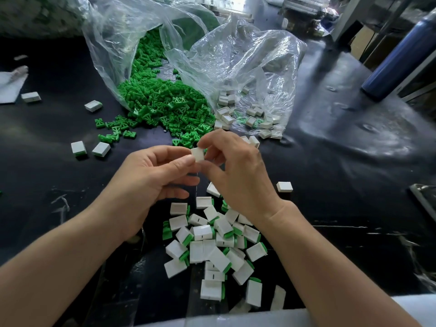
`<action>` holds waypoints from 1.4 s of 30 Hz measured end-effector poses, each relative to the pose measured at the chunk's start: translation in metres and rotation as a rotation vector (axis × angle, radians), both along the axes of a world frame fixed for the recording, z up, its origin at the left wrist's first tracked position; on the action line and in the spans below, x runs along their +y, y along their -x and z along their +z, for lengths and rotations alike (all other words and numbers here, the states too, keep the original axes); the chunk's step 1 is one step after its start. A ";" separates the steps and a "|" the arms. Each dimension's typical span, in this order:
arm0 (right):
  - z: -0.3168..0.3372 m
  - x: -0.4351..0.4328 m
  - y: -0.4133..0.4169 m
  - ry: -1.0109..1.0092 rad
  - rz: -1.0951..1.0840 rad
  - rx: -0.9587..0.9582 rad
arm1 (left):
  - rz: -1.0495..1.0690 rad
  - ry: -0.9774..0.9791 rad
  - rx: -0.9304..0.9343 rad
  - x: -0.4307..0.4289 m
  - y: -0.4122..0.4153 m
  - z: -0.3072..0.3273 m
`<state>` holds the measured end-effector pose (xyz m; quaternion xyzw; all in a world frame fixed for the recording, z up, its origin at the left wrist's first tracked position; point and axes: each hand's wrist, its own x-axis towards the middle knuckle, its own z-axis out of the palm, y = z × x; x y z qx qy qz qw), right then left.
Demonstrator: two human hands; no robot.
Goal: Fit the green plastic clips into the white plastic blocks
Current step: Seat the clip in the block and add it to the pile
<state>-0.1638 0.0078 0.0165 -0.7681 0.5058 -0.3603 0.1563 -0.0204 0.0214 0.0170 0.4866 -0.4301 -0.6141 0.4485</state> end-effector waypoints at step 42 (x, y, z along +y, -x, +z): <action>-0.012 -0.024 0.021 -0.187 -0.181 0.281 | 0.036 0.015 -0.055 0.002 0.001 0.000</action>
